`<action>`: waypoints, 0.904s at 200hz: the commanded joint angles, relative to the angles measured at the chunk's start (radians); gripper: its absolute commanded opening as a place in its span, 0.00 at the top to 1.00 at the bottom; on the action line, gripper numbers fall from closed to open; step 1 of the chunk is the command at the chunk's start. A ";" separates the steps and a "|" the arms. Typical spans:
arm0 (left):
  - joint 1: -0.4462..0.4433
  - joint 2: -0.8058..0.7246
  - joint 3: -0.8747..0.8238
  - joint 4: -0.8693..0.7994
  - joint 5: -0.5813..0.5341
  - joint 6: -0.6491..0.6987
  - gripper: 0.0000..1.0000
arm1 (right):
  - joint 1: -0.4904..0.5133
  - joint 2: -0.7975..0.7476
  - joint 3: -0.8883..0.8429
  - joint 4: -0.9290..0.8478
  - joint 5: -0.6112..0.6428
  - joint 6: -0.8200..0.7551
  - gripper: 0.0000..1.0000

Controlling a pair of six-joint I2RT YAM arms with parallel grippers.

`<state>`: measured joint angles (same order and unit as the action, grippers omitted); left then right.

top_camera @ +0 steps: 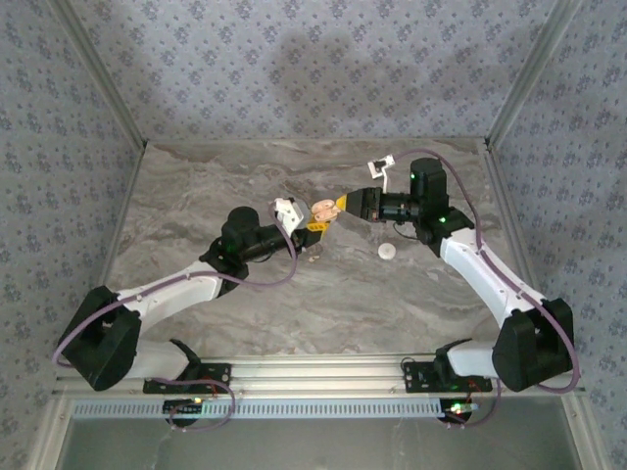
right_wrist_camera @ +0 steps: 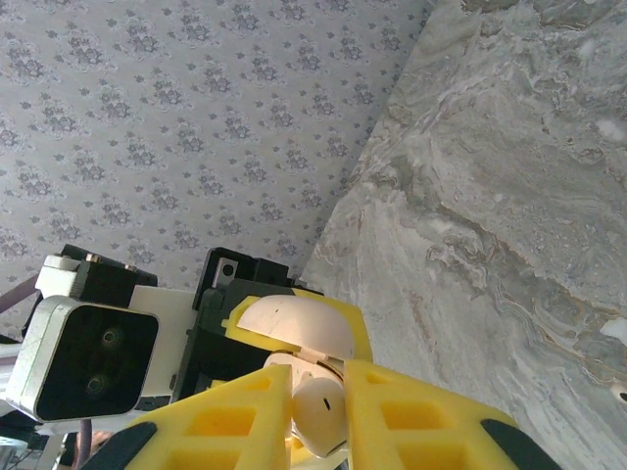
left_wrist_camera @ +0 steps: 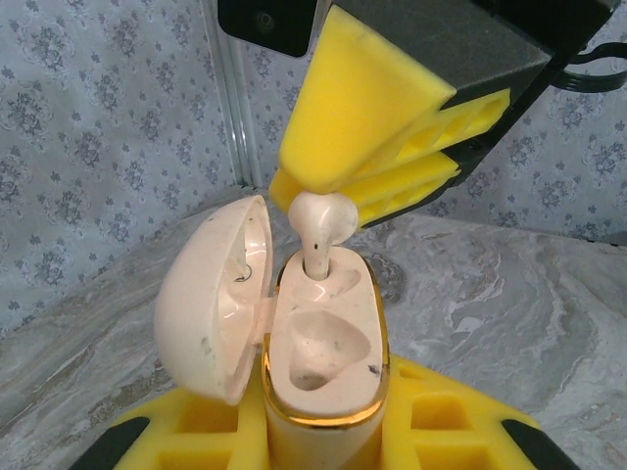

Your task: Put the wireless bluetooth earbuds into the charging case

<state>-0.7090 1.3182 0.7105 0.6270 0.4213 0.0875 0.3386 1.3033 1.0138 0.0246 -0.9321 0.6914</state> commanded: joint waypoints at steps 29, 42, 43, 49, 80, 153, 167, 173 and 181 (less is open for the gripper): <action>-0.002 -0.024 0.032 0.014 -0.016 0.015 0.82 | 0.009 -0.027 0.027 -0.035 -0.030 0.003 0.75; -0.001 -0.024 0.032 0.013 -0.016 0.017 0.82 | 0.010 -0.030 0.026 -0.040 -0.030 0.004 0.74; 0.000 -0.024 0.032 0.013 -0.016 0.017 0.82 | 0.010 -0.031 0.027 -0.040 -0.030 0.003 0.74; -0.001 -0.024 0.032 0.011 -0.016 0.016 0.82 | 0.008 -0.034 0.027 -0.042 -0.028 0.004 0.73; -0.001 -0.026 0.029 0.010 -0.020 0.015 0.83 | 0.007 -0.047 0.026 -0.049 -0.024 0.002 0.72; -0.001 -0.026 0.029 0.009 -0.021 0.015 0.82 | 0.017 -0.055 0.029 -0.055 -0.041 0.007 0.76; -0.001 -0.025 0.029 0.009 -0.021 0.015 0.83 | 0.019 -0.060 0.029 -0.058 -0.040 0.008 0.76; -0.001 -0.024 0.029 0.008 -0.022 0.015 0.82 | 0.020 -0.061 0.029 -0.059 -0.039 0.008 0.76; -0.001 -0.024 0.028 0.006 -0.023 0.016 0.83 | 0.021 -0.062 0.031 -0.061 -0.040 0.008 0.76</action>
<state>-0.7090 1.3163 0.7105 0.6247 0.4145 0.0895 0.3412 1.2785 1.0138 -0.0261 -0.9318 0.6922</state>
